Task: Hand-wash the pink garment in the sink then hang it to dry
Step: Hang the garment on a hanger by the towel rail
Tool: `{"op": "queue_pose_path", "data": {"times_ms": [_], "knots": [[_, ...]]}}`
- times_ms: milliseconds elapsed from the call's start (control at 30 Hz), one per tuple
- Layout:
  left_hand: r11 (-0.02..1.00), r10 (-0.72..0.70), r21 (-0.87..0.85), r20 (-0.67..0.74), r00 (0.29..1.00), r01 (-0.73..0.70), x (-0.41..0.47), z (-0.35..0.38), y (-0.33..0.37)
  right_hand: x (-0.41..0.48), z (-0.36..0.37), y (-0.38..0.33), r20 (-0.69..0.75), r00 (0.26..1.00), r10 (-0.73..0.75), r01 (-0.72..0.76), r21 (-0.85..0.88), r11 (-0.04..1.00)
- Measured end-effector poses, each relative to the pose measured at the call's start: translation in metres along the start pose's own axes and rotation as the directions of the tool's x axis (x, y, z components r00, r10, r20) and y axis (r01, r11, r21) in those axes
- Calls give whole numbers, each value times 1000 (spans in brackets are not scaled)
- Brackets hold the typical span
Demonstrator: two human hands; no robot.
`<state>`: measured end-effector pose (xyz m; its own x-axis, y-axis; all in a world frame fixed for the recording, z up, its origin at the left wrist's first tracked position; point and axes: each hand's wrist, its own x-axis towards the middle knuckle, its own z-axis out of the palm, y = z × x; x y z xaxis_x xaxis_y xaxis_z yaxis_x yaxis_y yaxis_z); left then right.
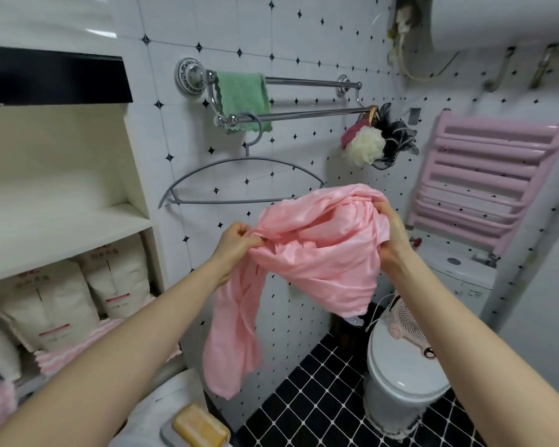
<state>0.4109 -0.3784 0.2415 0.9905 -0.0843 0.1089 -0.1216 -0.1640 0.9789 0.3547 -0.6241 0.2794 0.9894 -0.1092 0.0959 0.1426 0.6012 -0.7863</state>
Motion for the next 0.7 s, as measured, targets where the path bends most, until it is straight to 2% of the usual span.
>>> {"op": "queue_pose_path", "data": {"times_ms": [67,167,200,233,300,333,367,433,500,533,600,633,700], "knots": [[996,-20,84,128,992,9,-1,-3,3,1,4,-4,21,999,-38,38,-5,999],[986,-151,135,444,883,101,-4,-12,10,5,6,-5,-2,1000,-29,29,43,999],[982,-165,161,472,866,99,-3,-13,8,7,8,-4,-23,1000,-6,7,57,998],[976,-159,203,445,882,73,-2,-13,6,10,10,-4,-34,999,26,-24,70,997],[961,-87,277,288,954,5,-6,-5,11,13,18,-3,-45,994,102,-97,103,990],[969,-23,245,235,972,-36,-9,-3,13,14,24,-2,-39,990,133,-127,122,984],[989,25,132,254,967,-60,-11,-1,17,15,29,1,-18,990,142,-138,140,980],[995,51,-103,447,893,-5,-12,0,23,16,41,8,28,992,126,-129,173,976],[1000,29,-8,577,816,-31,-22,7,33,17,51,17,48,994,97,-105,187,977],[990,18,105,573,819,-95,-26,13,34,17,54,20,30,995,91,-95,187,978],[923,63,324,409,910,-209,-30,27,34,16,56,22,31,995,93,-98,225,969],[899,138,365,292,946,-243,-30,30,35,17,55,21,30,992,121,-125,253,959],[892,285,338,97,954,-301,-24,31,34,15,48,18,28,990,142,-143,298,944]]}}
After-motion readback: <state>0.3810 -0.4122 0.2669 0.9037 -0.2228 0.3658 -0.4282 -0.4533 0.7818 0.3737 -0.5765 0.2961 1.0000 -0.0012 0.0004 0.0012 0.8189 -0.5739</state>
